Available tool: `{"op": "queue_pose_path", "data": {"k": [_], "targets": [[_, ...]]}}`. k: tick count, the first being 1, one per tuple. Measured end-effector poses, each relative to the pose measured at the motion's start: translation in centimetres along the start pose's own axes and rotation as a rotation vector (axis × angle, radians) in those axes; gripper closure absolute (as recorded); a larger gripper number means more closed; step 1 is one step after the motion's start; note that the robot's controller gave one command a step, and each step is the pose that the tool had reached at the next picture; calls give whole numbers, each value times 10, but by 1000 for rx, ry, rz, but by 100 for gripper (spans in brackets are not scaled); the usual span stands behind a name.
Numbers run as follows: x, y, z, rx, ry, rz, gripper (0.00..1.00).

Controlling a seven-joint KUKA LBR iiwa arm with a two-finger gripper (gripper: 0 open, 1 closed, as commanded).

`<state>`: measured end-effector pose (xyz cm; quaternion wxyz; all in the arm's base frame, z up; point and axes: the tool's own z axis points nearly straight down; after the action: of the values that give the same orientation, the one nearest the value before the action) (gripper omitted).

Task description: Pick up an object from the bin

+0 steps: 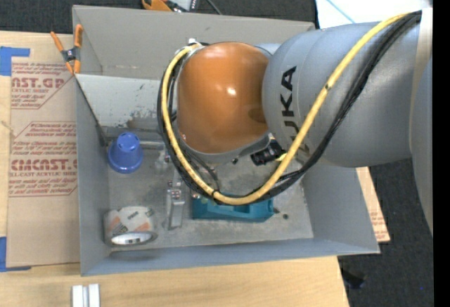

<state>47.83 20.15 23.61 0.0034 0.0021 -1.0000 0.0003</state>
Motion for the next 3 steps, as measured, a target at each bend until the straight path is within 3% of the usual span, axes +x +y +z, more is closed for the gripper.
{"op": "queue_pose_path", "data": {"k": [1,2,3], "targets": [[-2,-2,-5,-2,-8,4,0],[-5,40,150,0,-4,42,0],[-4,37,137,-4,-8,48,0]]}}
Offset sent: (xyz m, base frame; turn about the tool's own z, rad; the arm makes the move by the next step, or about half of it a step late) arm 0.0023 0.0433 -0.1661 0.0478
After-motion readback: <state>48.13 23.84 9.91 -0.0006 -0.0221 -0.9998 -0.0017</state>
